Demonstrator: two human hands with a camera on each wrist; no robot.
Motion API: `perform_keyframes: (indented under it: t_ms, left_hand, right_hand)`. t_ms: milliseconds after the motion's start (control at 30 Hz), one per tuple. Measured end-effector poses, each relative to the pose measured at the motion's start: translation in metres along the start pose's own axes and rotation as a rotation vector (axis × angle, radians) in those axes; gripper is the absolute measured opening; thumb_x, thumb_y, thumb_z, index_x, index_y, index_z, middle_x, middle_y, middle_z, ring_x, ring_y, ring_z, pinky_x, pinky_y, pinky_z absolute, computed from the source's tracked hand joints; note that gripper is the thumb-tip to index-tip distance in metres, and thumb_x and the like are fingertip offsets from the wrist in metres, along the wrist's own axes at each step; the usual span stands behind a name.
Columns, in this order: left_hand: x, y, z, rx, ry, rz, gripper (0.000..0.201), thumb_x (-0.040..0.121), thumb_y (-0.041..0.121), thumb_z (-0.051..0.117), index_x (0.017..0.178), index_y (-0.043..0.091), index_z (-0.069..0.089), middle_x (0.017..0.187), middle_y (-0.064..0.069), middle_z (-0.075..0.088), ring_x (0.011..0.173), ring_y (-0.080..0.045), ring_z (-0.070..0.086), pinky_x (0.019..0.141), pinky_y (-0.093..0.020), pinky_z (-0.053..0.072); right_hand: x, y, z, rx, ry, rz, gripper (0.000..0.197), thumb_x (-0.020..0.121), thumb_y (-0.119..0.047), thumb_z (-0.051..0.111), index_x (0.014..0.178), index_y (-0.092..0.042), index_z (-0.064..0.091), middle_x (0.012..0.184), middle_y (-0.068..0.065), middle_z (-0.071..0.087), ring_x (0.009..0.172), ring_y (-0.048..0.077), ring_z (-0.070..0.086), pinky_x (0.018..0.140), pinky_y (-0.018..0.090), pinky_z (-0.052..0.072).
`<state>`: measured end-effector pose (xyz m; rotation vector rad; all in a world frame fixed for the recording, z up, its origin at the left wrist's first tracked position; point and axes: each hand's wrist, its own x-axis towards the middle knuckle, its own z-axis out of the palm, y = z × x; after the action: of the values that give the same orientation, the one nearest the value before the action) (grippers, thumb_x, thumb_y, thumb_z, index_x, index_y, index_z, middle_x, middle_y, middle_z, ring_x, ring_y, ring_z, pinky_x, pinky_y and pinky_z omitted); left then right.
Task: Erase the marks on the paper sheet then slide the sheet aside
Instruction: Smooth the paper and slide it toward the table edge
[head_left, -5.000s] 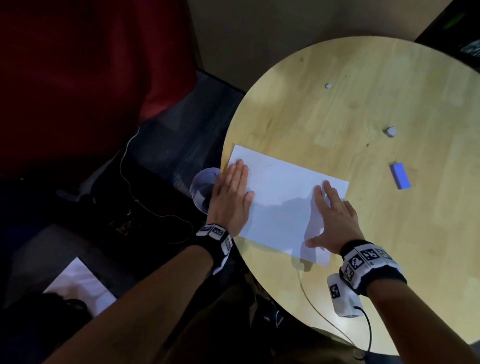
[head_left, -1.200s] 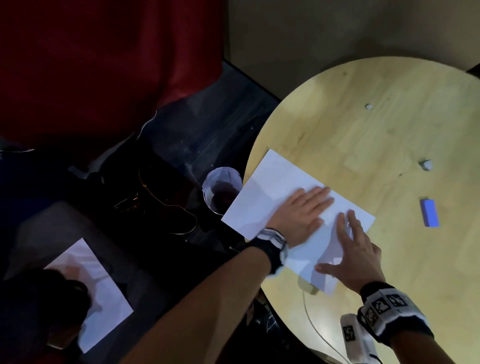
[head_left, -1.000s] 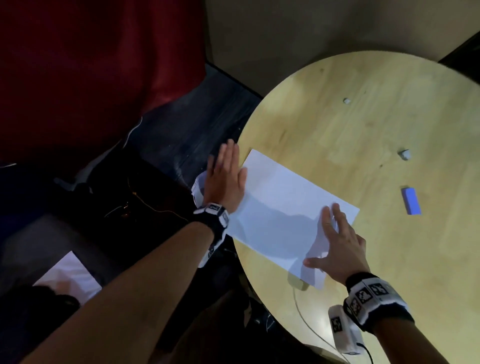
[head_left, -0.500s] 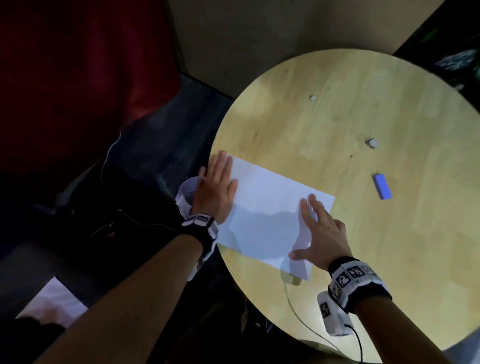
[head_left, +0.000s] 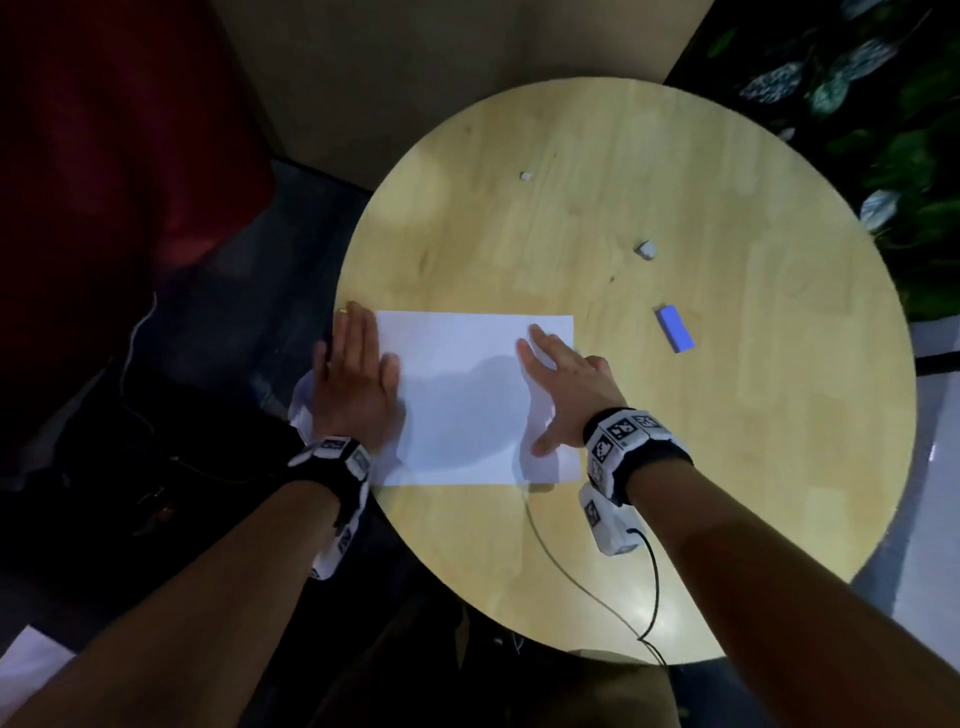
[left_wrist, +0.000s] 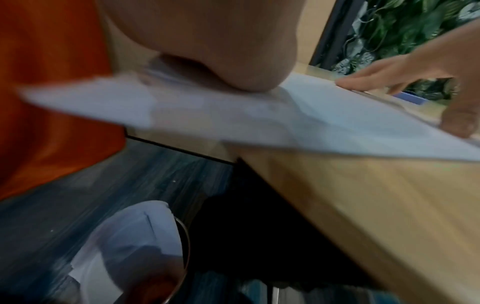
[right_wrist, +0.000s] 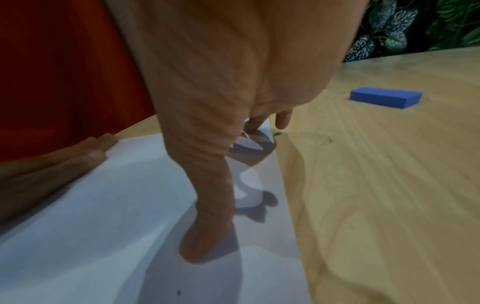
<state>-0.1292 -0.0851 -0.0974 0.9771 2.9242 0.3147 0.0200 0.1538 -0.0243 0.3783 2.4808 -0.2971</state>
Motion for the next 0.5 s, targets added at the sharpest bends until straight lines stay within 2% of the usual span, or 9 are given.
perform_keyframes:
  t_ms: [33, 100, 200, 233, 267, 333, 433, 467, 500]
  left_hand:
    - [0.003, -0.002, -0.003, -0.001, 0.021, -0.038, 0.061, 0.104, 0.028, 0.031, 0.157, -0.001, 0.022, 0.165, -0.017, 0.021, 0.153, -0.029, 0.021, 0.119, -0.05, 0.021]
    - [0.007, 0.017, -0.006, -0.006, 0.058, 0.028, 0.059, 0.107, 0.029, 0.027, 0.157, -0.002, 0.019, 0.165, -0.018, 0.019, 0.153, -0.03, 0.02, 0.12, -0.051, 0.022]
    - [0.001, 0.057, -0.004, -0.155, -0.054, 0.357, 0.057, 0.108, 0.031, 0.033, 0.158, 0.005, 0.026, 0.166, -0.011, 0.02, 0.154, -0.025, 0.019, 0.122, -0.046, 0.023]
    - [-0.005, 0.062, -0.002, -0.155, -0.11, 0.441, 0.056, 0.107, 0.033, 0.033, 0.157, 0.007, 0.029, 0.166, -0.009, 0.022, 0.154, -0.023, 0.021, 0.121, -0.045, 0.026]
    - [-0.009, 0.059, 0.0, -0.127, -0.141, 0.464, 0.057, 0.107, 0.034, 0.031, 0.157, 0.009, 0.031, 0.166, -0.008, 0.024, 0.153, -0.023, 0.023, 0.119, -0.046, 0.03]
    - [-0.012, 0.038, -0.001, -0.055, -0.122, 0.361, 0.059, 0.105, 0.035, 0.028, 0.157, 0.008, 0.03, 0.166, -0.009, 0.024, 0.152, -0.024, 0.025, 0.117, -0.047, 0.03]
    - [-0.01, 0.008, -0.009, -0.061, -0.091, -0.035, 0.062, 0.105, 0.03, 0.031, 0.158, 0.002, 0.019, 0.167, -0.014, 0.014, 0.154, -0.028, 0.015, 0.121, -0.048, 0.02]
    - [-0.008, 0.006, -0.011, -0.042, -0.06, -0.111, 0.063, 0.105, 0.028, 0.035, 0.158, -0.001, 0.018, 0.167, -0.017, 0.014, 0.154, -0.03, 0.015, 0.12, -0.049, 0.021]
    - [-0.006, 0.011, -0.013, -0.016, -0.008, -0.113, 0.062, 0.105, 0.027, 0.036, 0.156, -0.004, 0.02, 0.165, -0.021, 0.018, 0.153, -0.033, 0.018, 0.118, -0.049, 0.024]
  right_hand:
    - [0.002, 0.0, -0.001, -0.01, 0.003, -0.003, 0.137, 0.054, -0.055, 0.083, 0.151, -0.03, -0.012, 0.156, -0.008, -0.026, 0.146, 0.011, -0.009, 0.113, 0.04, 0.015]
    - [0.006, -0.001, -0.002, -0.01, 0.012, 0.004, 0.137, 0.054, -0.057, 0.082, 0.151, -0.029, -0.011, 0.157, -0.007, -0.025, 0.147, 0.013, -0.008, 0.114, 0.04, 0.016]
    - [0.008, -0.003, -0.004, -0.002, 0.024, 0.026, 0.136, 0.055, -0.059, 0.081, 0.151, -0.029, -0.011, 0.157, -0.006, -0.024, 0.147, 0.014, -0.007, 0.114, 0.041, 0.018]
    - [0.008, -0.003, -0.004, 0.002, 0.023, 0.03, 0.136, 0.055, -0.059, 0.081, 0.151, -0.029, -0.012, 0.157, -0.006, -0.024, 0.147, 0.014, -0.007, 0.114, 0.041, 0.018]
    - [0.008, -0.004, -0.004, 0.013, 0.018, 0.032, 0.137, 0.055, -0.058, 0.081, 0.151, -0.029, -0.012, 0.157, -0.006, -0.024, 0.147, 0.013, -0.008, 0.114, 0.041, 0.018]
    - [0.008, -0.004, -0.002, 0.044, 0.011, 0.028, 0.137, 0.056, -0.055, 0.083, 0.151, -0.028, -0.012, 0.157, -0.006, -0.024, 0.146, 0.013, -0.009, 0.114, 0.041, 0.016]
    - [0.009, -0.004, -0.002, 0.07, 0.007, 0.028, 0.137, 0.056, -0.052, 0.084, 0.151, -0.027, -0.012, 0.157, -0.005, -0.024, 0.146, 0.013, -0.011, 0.115, 0.041, 0.014]
    - [0.009, -0.004, -0.002, 0.071, 0.006, 0.03, 0.137, 0.056, -0.052, 0.084, 0.151, -0.026, -0.012, 0.157, -0.005, -0.025, 0.146, 0.013, -0.011, 0.115, 0.041, 0.014]
    - [0.009, -0.005, -0.002, 0.069, 0.007, 0.032, 0.137, 0.056, -0.051, 0.084, 0.151, -0.026, -0.012, 0.157, -0.004, -0.025, 0.146, 0.013, -0.012, 0.115, 0.041, 0.014]
